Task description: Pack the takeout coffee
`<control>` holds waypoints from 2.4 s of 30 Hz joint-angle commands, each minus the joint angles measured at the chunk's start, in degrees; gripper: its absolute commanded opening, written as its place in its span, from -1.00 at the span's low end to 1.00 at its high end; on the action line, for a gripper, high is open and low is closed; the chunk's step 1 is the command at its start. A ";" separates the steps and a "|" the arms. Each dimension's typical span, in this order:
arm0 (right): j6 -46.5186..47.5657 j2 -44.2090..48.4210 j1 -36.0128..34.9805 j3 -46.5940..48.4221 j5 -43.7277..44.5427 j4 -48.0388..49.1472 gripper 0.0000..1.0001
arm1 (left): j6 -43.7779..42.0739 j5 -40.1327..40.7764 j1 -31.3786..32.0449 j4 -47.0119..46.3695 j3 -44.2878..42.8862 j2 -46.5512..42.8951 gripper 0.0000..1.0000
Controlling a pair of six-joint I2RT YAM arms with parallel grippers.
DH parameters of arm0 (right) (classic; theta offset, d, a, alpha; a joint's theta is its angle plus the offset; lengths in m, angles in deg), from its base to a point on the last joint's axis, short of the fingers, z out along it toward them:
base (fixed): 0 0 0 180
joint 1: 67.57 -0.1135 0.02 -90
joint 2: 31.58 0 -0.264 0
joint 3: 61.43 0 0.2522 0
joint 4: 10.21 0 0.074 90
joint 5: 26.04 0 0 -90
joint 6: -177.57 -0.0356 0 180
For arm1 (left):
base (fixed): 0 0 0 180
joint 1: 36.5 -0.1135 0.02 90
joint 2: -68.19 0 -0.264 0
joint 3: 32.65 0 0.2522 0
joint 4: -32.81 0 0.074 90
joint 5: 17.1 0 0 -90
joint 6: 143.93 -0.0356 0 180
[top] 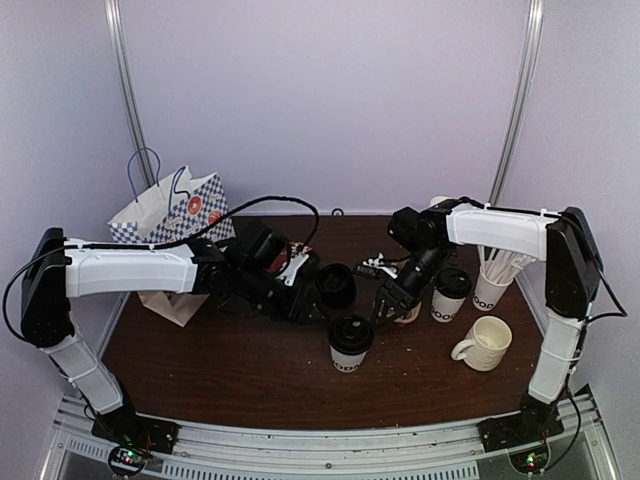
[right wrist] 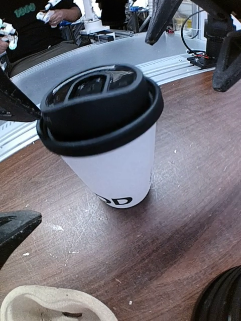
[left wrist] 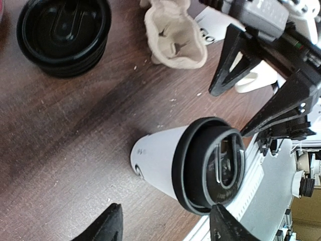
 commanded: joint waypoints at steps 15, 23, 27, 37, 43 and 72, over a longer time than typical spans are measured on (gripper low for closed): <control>14.21 14.11 -2.56 5.81 13.36 1.52 0.44 | -23.74 29.78 -4.93 13.87 -21.67 -5.83 0.84; 25.59 12.91 -13.79 7.39 25.09 1.67 0.61 | -18.49 25.31 -14.64 1.46 -8.06 -12.67 0.87; 26.52 8.16 -16.68 9.84 26.74 0.66 0.81 | -20.31 26.05 -15.49 -0.33 -4.56 -15.07 0.86; 26.08 2.36 -19.48 13.12 30.83 0.68 0.88 | -20.84 23.88 -15.49 -1.10 -3.81 -17.48 0.86; 26.29 0.69 -20.10 12.73 30.25 0.22 0.87 | -20.84 23.78 -15.49 -1.02 -3.83 -17.28 0.86; 24.18 -2.34 -20.89 12.43 28.32 -1.63 0.61 | -20.64 22.60 -15.49 -0.15 -4.34 -14.83 0.85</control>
